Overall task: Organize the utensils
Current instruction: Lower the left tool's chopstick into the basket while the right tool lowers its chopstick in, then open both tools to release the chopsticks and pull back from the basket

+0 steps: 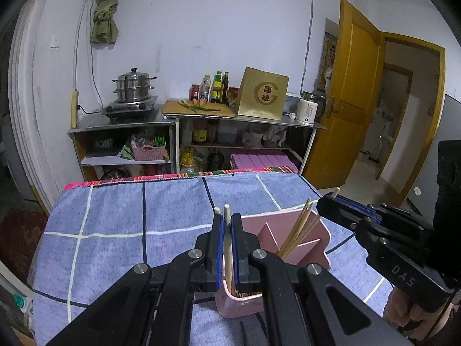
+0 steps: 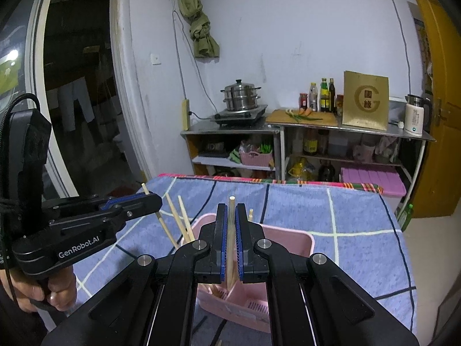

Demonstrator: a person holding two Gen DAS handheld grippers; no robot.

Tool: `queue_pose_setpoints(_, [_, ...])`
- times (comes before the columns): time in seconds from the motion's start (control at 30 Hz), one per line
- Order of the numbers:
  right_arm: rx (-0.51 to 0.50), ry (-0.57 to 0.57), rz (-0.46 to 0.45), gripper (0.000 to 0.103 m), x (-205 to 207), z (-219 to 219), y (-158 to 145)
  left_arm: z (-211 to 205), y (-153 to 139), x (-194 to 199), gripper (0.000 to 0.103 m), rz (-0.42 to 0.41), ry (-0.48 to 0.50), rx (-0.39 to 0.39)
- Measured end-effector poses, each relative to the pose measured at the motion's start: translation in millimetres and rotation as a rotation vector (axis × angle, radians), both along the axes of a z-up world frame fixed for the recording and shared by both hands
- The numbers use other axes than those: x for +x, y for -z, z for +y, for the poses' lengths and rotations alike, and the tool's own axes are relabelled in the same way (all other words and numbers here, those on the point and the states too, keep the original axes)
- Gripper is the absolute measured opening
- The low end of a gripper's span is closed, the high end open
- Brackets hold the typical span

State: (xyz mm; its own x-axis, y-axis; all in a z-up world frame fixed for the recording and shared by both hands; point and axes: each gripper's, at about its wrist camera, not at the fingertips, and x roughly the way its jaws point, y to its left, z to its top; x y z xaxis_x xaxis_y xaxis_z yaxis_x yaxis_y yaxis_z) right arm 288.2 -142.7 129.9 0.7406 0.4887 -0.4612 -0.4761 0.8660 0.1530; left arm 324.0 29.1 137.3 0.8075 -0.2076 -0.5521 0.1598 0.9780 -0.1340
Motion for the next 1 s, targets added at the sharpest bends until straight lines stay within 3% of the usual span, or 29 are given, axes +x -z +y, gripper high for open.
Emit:
queue_pose_setpoints(0.37, [0.010, -0.011, 0.001, 0.014, -15.4, -9.6, -1.5, 5.1, 0.9, -20.1, 0.007, -0.008, -0.006, -0.020])
queue_pose_setpoints(0.5, [0.016, -0.013, -0.015, 0.016, -30.7, -14.6, -4.6, 6.7, -2.7, -41.2, 0.021, -0.040, -0.023, -0.009])
queue_pose_setpoints(1.0, [0.028, -0.035, -0.013, 0.020, -105.4, -32.1, 8.6, 18.6, 22.7, -133.7, 0.022, -0.059, -0.040, -0.005])
